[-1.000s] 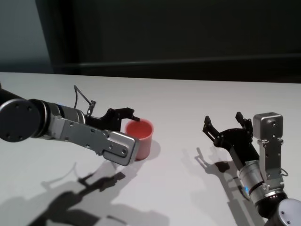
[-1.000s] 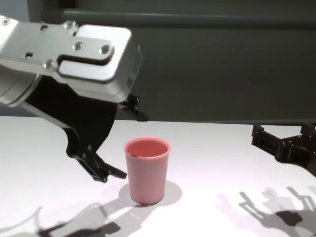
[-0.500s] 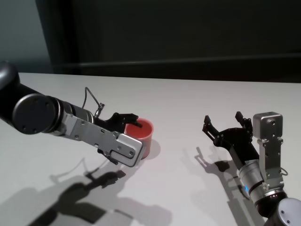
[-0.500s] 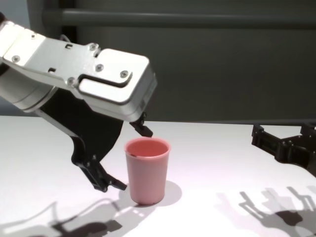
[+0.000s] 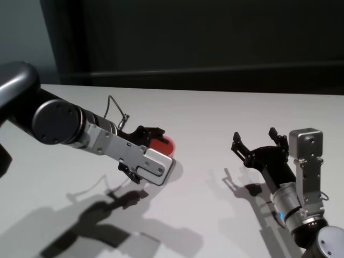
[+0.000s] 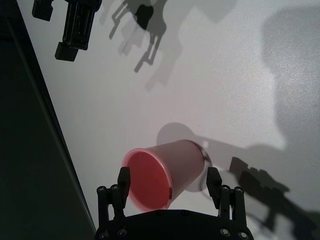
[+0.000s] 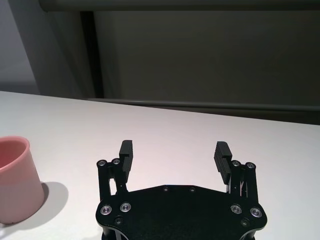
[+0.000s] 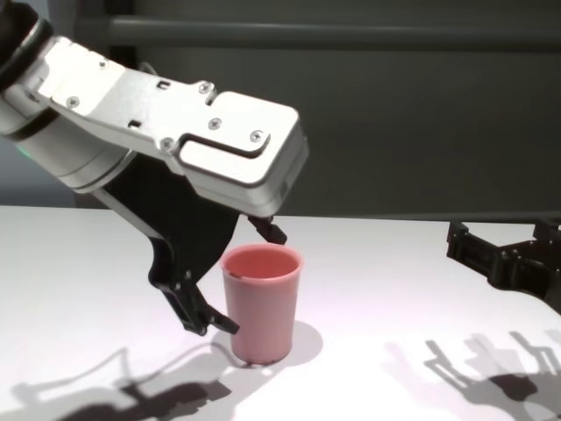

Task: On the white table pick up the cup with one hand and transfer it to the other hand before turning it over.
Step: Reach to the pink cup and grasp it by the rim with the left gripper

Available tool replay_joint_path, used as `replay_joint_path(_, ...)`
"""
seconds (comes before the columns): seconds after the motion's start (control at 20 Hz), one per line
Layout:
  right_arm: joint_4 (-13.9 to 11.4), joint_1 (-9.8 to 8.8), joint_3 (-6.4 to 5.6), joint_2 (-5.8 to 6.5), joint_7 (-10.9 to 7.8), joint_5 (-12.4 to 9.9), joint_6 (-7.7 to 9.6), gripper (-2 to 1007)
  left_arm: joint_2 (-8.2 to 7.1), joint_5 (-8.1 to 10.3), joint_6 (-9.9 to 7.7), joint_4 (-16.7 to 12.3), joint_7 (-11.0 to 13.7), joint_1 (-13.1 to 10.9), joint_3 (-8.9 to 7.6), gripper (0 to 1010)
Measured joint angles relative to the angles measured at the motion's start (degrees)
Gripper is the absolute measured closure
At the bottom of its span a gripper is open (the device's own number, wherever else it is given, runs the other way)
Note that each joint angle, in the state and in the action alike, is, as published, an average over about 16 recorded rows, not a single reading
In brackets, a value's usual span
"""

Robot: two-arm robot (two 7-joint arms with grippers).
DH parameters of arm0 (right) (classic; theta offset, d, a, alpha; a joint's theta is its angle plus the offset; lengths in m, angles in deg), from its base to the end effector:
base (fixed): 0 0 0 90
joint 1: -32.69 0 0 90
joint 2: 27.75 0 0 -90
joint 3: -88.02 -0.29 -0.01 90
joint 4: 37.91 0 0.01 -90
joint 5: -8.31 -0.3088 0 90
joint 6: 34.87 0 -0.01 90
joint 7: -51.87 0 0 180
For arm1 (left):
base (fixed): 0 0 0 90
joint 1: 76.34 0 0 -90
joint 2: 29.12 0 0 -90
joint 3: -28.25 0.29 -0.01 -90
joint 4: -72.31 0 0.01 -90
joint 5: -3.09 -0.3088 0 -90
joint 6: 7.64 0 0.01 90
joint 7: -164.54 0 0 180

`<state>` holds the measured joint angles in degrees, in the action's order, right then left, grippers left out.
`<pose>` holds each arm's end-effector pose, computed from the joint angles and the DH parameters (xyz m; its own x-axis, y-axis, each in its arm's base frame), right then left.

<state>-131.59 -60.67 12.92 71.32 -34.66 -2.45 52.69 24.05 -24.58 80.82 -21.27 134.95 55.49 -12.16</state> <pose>0.3002 0.0394 -0.3070 0.2028 -0.9779 -0.0507 0.9792 0.2028 0.0058 0.4086 -0.0323 -0.1368 0.6709 -0.4456 0.5927 -0.3779 0.4823 0.7903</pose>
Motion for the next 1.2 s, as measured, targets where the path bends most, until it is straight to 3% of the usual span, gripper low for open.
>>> replay_joint_path(0.55, 0.0, 0.0, 0.0, 0.0, 0.0, 0.0, 0.0, 3, 1.97, -1.52, 0.38, 4.7, 1.2, 3.2, 3.25, 9)
replay_joint_path(1.2, 0.0, 0.0, 0.0, 0.0, 0.0, 0.0, 0.0, 3, 2.9, -2.29, 1.46, 8.0, 0.8, 5.0, 6.27, 56)
